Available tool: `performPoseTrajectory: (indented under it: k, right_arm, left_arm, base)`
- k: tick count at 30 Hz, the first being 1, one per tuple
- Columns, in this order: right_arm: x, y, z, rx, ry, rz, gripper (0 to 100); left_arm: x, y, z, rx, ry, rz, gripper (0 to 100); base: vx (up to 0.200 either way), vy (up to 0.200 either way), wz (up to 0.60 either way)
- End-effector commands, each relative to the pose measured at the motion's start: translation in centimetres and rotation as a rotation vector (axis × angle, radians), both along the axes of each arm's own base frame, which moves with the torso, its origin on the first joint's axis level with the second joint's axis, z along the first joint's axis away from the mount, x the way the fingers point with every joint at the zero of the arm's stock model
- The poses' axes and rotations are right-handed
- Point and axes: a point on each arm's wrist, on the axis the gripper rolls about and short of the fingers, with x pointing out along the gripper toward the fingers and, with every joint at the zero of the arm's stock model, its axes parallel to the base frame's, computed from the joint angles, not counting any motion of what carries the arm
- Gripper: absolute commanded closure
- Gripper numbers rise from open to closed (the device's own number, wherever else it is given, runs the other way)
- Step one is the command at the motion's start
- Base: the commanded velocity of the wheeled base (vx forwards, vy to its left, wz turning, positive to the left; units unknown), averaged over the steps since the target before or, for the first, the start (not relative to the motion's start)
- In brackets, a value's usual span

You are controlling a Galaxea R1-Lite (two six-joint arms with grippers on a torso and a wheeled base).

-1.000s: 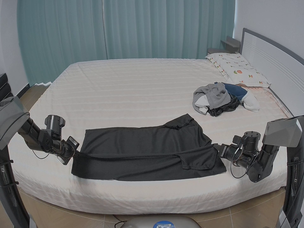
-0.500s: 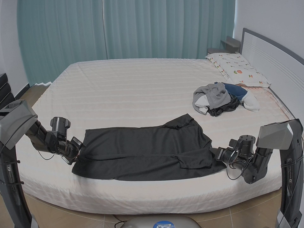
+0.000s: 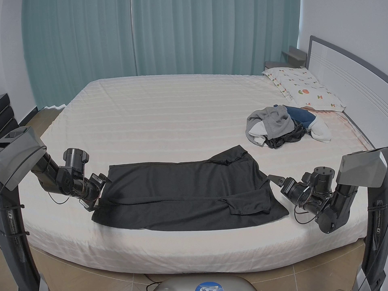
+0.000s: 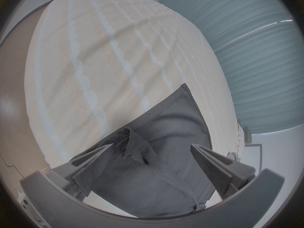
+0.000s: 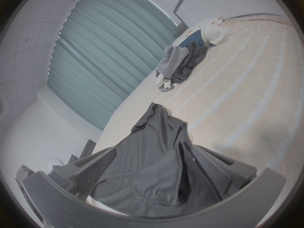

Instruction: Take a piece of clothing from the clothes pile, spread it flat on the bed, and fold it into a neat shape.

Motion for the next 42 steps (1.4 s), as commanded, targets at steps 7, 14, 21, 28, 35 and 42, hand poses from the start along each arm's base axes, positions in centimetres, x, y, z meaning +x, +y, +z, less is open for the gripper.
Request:
performPoseTrajectory:
  k: [7,14,21,28,35,42]
  right_arm:
    - [-4.3,2.6,0.9,0.080,0.196,0.053,0]
    - [-3.8,2.7,-0.8,0.085,0.242,0.041,0]
    - [-3.1,2.9,-2.0,0.073,0.254,0.029,0]
    - [-1.8,3.3,-2.9,0.060,0.293,0.020,0]
    - [-1.3,4.0,-3.1,0.038,0.304,0.010,100]
    - [-1.9,4.1,-2.8,0.018,0.301,0.003,100]
  left_arm:
    - [-2.2,-0.1,1.5,-0.111,-0.020,-0.013,0]
    - [-2.6,-0.1,1.3,-0.126,-0.032,-0.024,0]
    - [-2.6,-0.1,1.3,-0.126,-0.032,-0.024,0]
    - [-2.6,-0.1,1.3,-0.125,-0.031,-0.025,0]
    - [-2.6,-0.1,1.2,-0.125,-0.030,-0.025,0]
    - [-2.6,-0.1,1.2,-0.123,-0.030,-0.025,0]
  base:
    - [0.000,0.000,0.00]
    - [0.000,0.000,0.00]
    - [0.000,0.000,0.00]
    - [0.000,0.000,0.00]
    - [0.000,0.000,0.00]
    - [0.000,0.000,0.00]
